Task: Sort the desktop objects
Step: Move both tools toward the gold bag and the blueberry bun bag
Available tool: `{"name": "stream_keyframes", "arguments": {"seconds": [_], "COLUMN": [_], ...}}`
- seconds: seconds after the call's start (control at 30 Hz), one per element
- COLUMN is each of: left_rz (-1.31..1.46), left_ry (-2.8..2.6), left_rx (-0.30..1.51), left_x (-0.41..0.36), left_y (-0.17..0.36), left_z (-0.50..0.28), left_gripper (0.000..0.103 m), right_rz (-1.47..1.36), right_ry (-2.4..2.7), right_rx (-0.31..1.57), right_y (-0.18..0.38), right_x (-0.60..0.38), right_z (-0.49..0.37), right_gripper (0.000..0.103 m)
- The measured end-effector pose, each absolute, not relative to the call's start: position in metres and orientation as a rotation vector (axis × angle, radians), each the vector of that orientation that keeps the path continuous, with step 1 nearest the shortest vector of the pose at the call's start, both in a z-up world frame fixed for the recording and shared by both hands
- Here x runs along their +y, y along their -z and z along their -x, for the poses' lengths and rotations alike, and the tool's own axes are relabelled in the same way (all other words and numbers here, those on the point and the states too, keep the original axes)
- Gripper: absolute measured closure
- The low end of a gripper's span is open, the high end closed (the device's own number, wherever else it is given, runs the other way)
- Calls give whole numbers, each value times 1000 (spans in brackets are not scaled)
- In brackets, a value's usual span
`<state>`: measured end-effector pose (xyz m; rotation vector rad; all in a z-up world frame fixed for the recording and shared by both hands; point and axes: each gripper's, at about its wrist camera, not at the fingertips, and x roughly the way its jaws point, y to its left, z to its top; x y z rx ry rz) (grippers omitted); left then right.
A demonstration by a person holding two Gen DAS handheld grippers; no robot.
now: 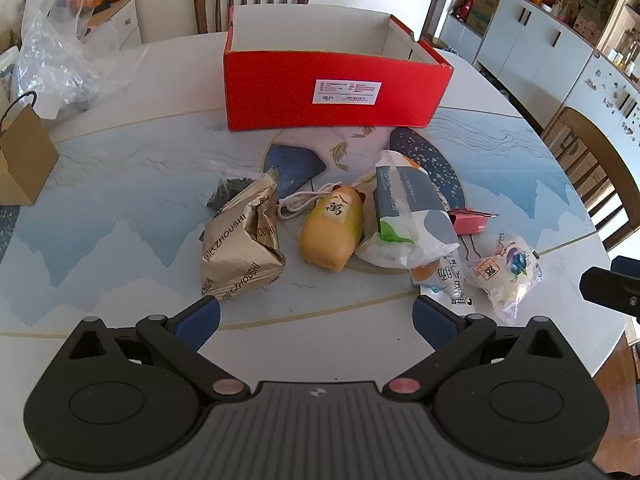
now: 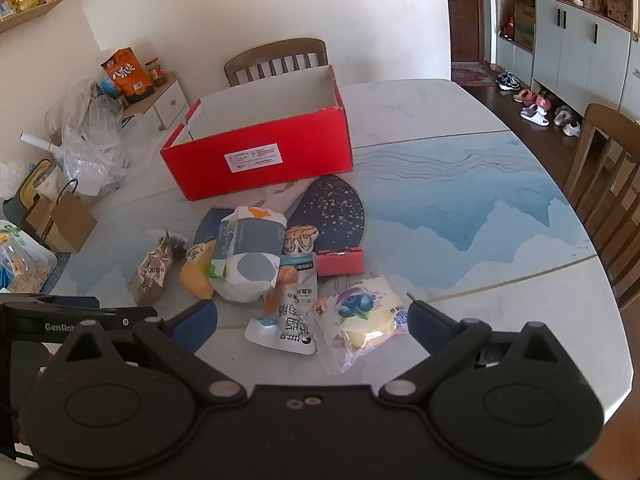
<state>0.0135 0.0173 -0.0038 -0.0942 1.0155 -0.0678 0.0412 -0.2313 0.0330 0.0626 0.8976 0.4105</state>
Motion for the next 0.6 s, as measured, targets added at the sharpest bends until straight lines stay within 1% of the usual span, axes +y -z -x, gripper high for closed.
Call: {"name": "stream_keyframes", "arguments": {"seconds": [0.6], "left_rz": [65], "left_ry": [70], "left_rx": [1024], "left_x": [16], "left_y": [5], "left_z": [-20], "left_gripper": [0], "right_rz": [-42], "right_ry": [-389], "right_rx": [891], "right_y": [-28], "right_x": [-225], "right_z": [-51], "right_gripper": [2]}}
